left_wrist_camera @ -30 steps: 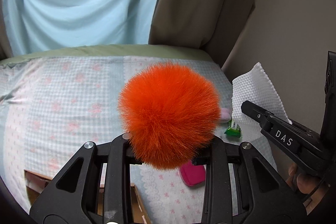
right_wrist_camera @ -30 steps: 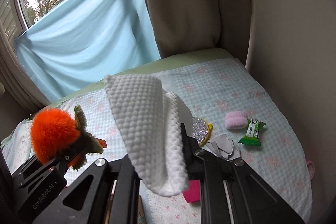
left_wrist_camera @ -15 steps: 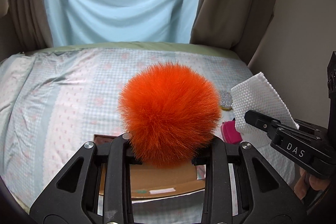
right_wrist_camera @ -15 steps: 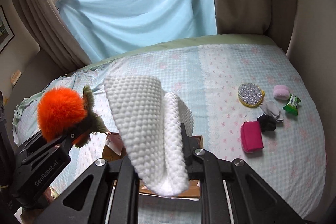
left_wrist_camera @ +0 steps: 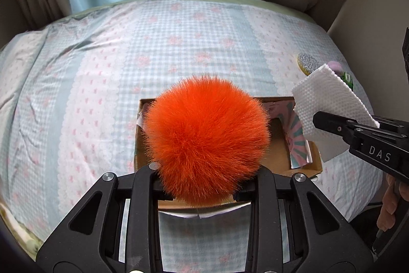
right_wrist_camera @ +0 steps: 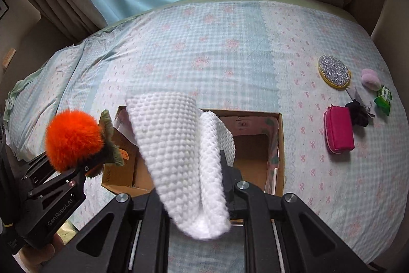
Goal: Organize soft objects
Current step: 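Carry the pompom and the white wipe over the cardboard box with both tools, then open both tools to drop the pompom and wipe into the box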
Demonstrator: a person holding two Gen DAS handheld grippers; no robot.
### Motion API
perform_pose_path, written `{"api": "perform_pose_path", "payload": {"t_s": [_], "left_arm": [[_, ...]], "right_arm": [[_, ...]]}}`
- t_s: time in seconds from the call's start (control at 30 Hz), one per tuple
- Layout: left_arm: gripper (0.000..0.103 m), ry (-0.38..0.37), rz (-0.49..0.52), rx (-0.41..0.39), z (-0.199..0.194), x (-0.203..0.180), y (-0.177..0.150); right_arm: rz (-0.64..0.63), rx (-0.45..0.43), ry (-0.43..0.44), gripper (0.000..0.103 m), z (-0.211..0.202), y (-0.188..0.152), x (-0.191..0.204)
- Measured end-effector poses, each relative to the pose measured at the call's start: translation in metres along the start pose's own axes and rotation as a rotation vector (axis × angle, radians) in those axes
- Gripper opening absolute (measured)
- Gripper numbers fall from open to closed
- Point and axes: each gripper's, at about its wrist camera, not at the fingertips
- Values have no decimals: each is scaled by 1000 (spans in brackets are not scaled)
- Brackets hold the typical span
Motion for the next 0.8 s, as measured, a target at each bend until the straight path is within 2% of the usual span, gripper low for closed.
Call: {"api": "perform_pose_path", "payload": {"t_s": [0.2,0.33,0.43,0.5,0.53,0.6,0.63,0.67,0.7,0.73,0.8], "left_arm": [[26,-19,37,148,62,-6,-1],[26,-22,48,248,100,-8,-3],[26,-31,60,311,121,-8,-3],[26,-27,76,326,126,-8,-3],[26,-29,83,335,128,-8,-3],[37,-43,91,356,131,-7,-3],[59,-46,92,353,131,-7,-3],[89,-50,94,349,129,-5,-2],[100,-40,99,337,127,-5,-2],[103,-23,111,318,124,-5,-2],[103,-11,134,300,118,-5,-2]], "right_arm": [[36,149,-5,13,57,5,-11],[54,216,0,13,85,11,-14],[58,270,12,13,101,14,-16],[65,291,19,13,108,16,-17],[69,303,22,13,111,16,-18],[65,321,26,13,117,18,-19],[61,324,16,17,119,18,-19],[58,323,-10,26,122,18,-19],[59,320,-21,63,124,18,-21],[67,324,-8,103,127,18,-25],[92,323,8,103,128,16,-32]]}}
Point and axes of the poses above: each gripper's, at about its wrist camera, not at the fingertips, and z roughly the way its jaws point, x to its left, y to its top, and after that the axes turned 3 degrees about y, right-handed
